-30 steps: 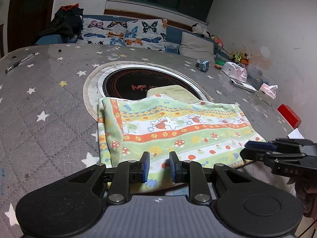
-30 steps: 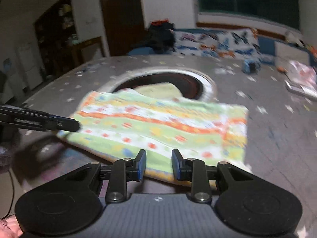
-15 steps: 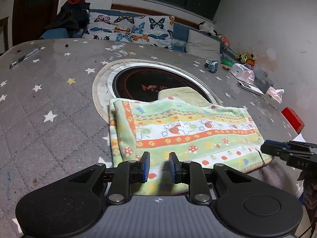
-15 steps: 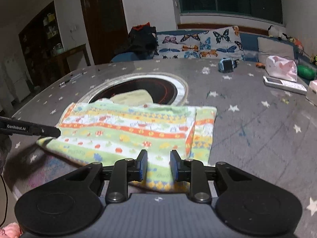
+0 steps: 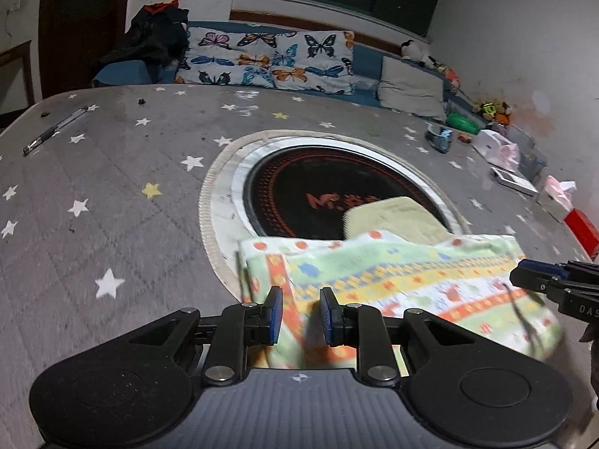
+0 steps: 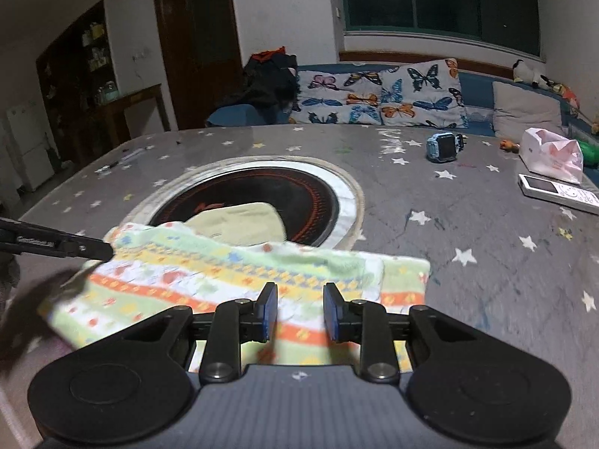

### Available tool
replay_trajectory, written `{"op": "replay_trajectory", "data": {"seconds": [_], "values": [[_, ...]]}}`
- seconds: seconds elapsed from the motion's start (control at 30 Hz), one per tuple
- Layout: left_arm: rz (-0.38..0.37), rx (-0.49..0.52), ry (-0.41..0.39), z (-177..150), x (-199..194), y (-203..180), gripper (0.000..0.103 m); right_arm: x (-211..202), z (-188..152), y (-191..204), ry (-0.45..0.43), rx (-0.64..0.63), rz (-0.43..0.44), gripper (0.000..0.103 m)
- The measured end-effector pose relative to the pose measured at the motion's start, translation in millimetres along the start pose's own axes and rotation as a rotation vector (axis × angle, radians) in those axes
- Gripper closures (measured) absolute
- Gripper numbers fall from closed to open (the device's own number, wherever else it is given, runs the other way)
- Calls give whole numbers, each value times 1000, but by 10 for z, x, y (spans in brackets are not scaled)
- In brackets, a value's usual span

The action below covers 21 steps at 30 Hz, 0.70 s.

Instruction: Fold clothes

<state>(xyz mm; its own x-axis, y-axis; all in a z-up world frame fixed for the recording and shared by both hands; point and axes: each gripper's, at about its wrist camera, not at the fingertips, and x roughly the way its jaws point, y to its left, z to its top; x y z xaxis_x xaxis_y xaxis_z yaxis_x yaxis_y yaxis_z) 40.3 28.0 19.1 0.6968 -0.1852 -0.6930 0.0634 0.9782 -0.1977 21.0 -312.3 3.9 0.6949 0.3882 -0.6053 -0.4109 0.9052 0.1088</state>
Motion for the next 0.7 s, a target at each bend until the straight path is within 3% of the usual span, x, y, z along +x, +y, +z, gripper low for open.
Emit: {"op": "replay_trajectory", "data": {"seconds": [0.43,0.6,0.7], "values": [[14,-1,6,106,97,70,80,329,104,-185,20,42,-53,79],[24,-18,-10,114,2,103,79,158,127,39,3,-57,-34,77],[33,-49,-18,104,-88,157,70,26,127,232,-10,-129,5,67]]}}
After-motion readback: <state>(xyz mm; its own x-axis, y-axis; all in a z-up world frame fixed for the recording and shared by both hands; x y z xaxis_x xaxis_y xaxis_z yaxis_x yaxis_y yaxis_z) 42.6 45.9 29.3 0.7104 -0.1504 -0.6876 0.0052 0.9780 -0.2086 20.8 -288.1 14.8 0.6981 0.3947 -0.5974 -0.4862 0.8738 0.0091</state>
